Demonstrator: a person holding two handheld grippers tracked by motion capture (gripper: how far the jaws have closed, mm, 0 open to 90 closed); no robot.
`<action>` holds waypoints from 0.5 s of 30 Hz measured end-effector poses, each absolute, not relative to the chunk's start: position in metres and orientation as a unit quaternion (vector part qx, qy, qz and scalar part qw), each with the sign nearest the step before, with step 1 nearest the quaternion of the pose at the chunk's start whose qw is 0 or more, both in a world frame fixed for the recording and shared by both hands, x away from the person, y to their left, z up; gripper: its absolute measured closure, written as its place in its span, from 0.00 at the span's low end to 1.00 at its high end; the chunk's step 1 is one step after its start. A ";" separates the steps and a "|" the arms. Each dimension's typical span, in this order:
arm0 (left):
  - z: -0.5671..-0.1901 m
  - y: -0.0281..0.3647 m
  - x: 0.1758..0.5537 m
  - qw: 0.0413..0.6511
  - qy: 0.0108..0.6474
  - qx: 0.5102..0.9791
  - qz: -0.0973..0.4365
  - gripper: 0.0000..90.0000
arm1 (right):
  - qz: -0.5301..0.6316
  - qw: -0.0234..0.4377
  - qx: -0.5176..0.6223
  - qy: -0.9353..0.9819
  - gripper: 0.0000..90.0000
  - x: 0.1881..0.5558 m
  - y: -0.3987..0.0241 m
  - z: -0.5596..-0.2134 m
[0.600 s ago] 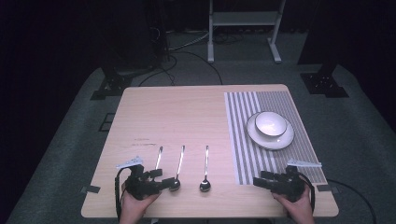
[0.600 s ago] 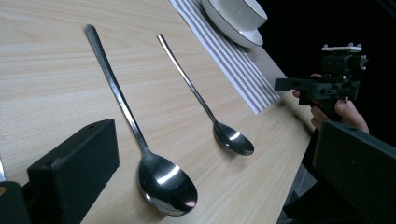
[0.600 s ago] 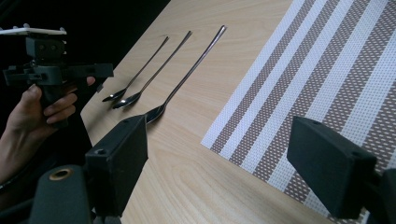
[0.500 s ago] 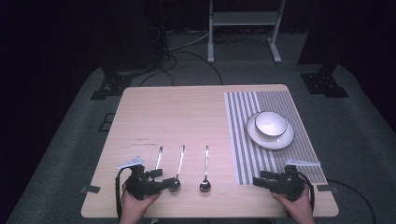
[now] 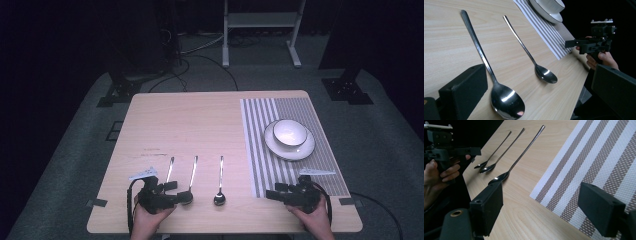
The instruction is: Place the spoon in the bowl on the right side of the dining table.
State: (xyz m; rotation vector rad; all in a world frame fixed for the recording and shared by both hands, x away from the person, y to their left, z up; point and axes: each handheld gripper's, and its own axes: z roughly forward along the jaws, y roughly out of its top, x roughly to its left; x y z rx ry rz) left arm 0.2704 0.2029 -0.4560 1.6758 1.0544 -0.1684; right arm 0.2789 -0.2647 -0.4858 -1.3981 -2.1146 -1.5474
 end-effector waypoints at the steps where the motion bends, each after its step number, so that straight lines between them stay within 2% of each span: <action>1: -0.456 0.202 0.270 0.546 0.443 0.707 -0.073 0.00 | -0.518 0.086 -0.469 -0.710 0.21 0.279 -0.264 -0.486; 15: -0.456 0.184 0.272 0.550 0.420 0.714 -0.106 0.00 | -0.515 0.086 -0.455 -0.721 0.21 0.293 -0.248 -0.478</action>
